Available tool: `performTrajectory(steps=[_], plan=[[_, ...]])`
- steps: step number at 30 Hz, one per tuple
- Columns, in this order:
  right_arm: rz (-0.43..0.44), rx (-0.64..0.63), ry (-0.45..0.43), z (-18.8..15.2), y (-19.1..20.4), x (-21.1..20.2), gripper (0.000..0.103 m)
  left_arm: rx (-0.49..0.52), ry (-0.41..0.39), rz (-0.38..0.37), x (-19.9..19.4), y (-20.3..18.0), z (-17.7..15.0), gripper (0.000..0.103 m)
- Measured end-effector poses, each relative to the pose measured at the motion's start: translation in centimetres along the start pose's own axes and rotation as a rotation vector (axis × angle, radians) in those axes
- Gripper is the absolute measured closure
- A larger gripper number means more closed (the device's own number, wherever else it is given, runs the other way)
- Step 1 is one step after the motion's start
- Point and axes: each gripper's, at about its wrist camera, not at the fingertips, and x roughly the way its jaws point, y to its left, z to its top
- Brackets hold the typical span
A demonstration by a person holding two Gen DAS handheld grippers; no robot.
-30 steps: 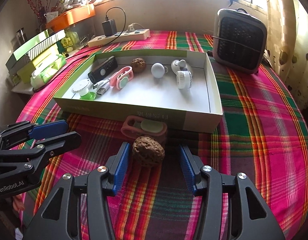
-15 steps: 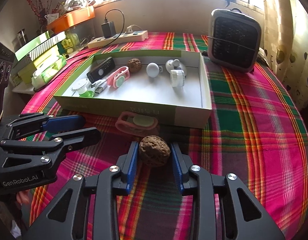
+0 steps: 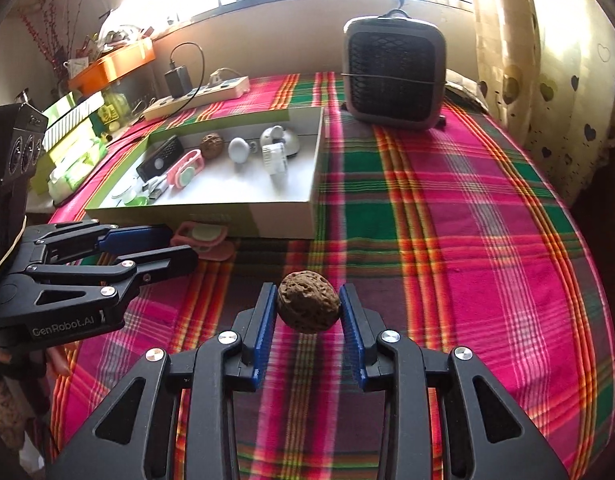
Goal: Organize objects
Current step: 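Lower the left tool onto the pink holder and close on it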
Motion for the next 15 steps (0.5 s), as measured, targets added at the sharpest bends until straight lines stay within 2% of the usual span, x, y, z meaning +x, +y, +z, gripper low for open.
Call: performTrajectory(steps=[4,13,15], plan=[[-0.002,0.011,-0.003,0.1,-0.6,-0.1,0.07,0.007,0.014,-0.01,0.2,-0.6,-0.2,0.064],[-0.007,0.018,-0.003,0.0,-1.2,-0.1,0.069,0.072,0.024,-0.09,-0.3,-3.3,-0.7,0.064],[-0.007,0.019,-0.001,-0.1,-1.3,-0.1,0.069,0.088,0.015,-0.075,-0.6,-3.7,-0.7,0.064]])
